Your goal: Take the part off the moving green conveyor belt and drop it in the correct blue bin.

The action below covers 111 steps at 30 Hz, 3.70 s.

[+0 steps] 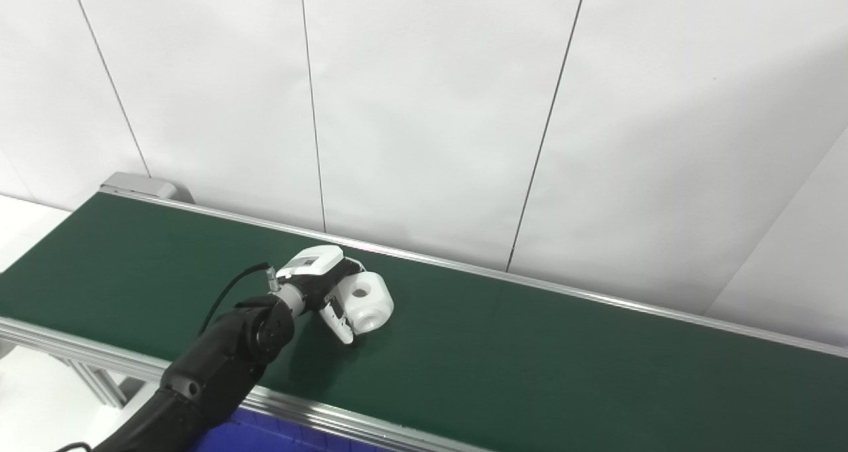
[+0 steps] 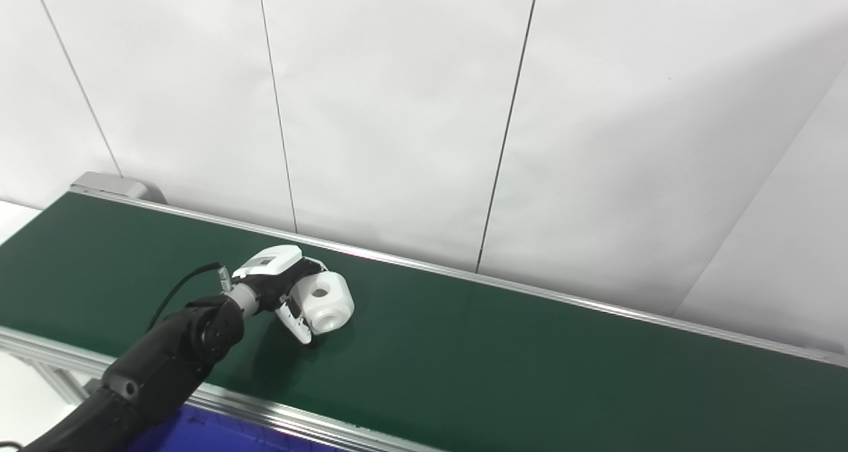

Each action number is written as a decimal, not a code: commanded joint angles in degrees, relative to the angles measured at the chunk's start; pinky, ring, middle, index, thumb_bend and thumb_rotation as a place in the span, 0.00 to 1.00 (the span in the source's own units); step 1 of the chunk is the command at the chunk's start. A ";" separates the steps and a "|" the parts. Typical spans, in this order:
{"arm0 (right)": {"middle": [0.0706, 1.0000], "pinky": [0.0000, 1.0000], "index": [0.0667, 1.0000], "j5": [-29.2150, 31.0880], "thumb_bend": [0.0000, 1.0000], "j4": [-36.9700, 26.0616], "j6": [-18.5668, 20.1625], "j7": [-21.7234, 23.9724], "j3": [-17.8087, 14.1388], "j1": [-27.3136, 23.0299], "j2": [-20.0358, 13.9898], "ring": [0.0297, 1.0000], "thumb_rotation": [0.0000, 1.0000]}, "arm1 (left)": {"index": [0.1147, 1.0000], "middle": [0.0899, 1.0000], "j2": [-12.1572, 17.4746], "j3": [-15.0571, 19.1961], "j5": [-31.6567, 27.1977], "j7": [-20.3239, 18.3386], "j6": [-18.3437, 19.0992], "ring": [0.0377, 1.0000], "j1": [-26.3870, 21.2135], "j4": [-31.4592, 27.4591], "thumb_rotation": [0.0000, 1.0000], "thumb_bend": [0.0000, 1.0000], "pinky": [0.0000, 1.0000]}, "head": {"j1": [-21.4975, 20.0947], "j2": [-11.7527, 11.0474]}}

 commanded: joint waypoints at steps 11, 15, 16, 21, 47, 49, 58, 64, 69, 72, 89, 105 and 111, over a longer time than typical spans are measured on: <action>0.93 0.75 0.95 0.36 0.88 -1.93 -1.81 -0.41 -0.13 -0.01 0.16 0.88 0.34 | 0.46 0.42 -3.13 7.04 -8.62 13.04 -14.55 0.38 1.24 2.12 0.00 0.50 0.37 | -0.34 0.21; 0.92 0.76 0.96 0.65 0.88 -1.96 -2.00 -0.40 -0.17 0.05 0.25 0.88 0.32 | 0.47 0.42 -3.73 8.52 -9.83 15.67 -18.75 0.37 2.61 0.98 0.00 0.50 0.35 | -0.37 0.68; 0.93 0.76 0.96 0.57 0.88 -2.12 -1.99 -0.41 -0.14 0.13 0.23 0.88 0.32 | 0.47 0.42 -3.85 9.01 -10.40 16.11 -19.79 0.37 3.27 0.10 0.00 0.50 0.36 | -0.48 0.86; 0.93 0.75 0.95 0.10 0.88 -3.40 -1.79 -0.47 0.01 0.74 0.27 0.88 0.33 | 0.44 0.43 -3.17 11.45 -14.73 15.07 -23.81 0.40 9.34 -7.37 0.00 0.50 0.37 | -2.36 3.63; 0.94 0.84 0.97 0.85 0.87 -21.66 9.43 3.39 -0.58 5.45 0.81 0.91 0.41 | 0.38 0.48 9.72 -4.87 -16.89 16.76 -31.54 0.46 33.32 -22.04 0.00 0.50 0.50 | -18.00 26.96; 0.94 0.84 0.97 1.09 0.88 -22.74 10.94 3.71 -0.64 5.35 1.06 0.91 0.40 | 0.38 0.49 10.12 -6.91 -16.31 17.97 -31.54 0.46 32.44 -20.17 0.00 0.50 0.49 | -18.35 28.43; 0.94 0.84 0.97 2.01 0.88 -25.12 13.10 4.67 -1.15 5.72 1.05 0.91 0.39 | 0.38 0.47 9.88 -10.46 -15.14 16.63 -30.32 0.49 29.93 -16.46 0.00 0.50 0.54 | -18.02 29.18; 0.94 0.84 0.97 2.90 0.88 -24.17 11.72 4.18 -1.47 5.88 1.55 0.90 0.37 | 0.39 0.47 6.26 -7.60 -14.34 7.05 -20.93 0.48 29.75 -17.95 0.00 0.50 0.58 | -18.95 28.53; 0.94 0.85 0.97 2.48 0.87 -24.76 11.68 3.92 -1.33 6.78 1.99 0.91 0.36 | 0.41 0.64 4.37 -6.67 -7.87 5.82 -17.33 0.66 29.63 -17.29 0.03 0.50 0.71 | -20.15 27.92; 0.94 0.84 0.97 1.52 0.86 -25.11 11.88 3.61 -1.11 7.19 2.36 0.91 0.36 | 0.71 0.86 3.07 -5.59 -4.74 4.04 -10.55 0.87 30.97 -19.52 0.23 0.63 0.87 | -20.89 27.39; 0.94 0.83 0.98 1.19 0.88 -21.04 8.74 2.80 -1.04 6.72 2.28 0.90 0.39 | 0.82 0.86 -6.87 1.55 -44.09 -8.22 -23.25 0.85 39.26 -24.94 0.40 0.85 0.82 | -20.24 22.92; 0.95 0.82 1.00 1.18 0.87 -20.49 7.75 1.29 -0.85 8.80 2.65 0.91 0.39 | 0.78 0.83 -11.59 2.34 -54.21 -19.60 -28.72 0.85 38.95 -18.02 0.29 0.84 0.83 | -22.24 21.17; 0.95 0.83 1.00 1.88 0.86 -19.71 7.34 0.55 -1.29 8.80 2.82 0.91 0.39 | 0.81 0.88 -12.80 1.48 -48.97 -18.25 -28.86 0.88 38.69 -19.83 0.31 0.86 0.85 | -23.65 21.21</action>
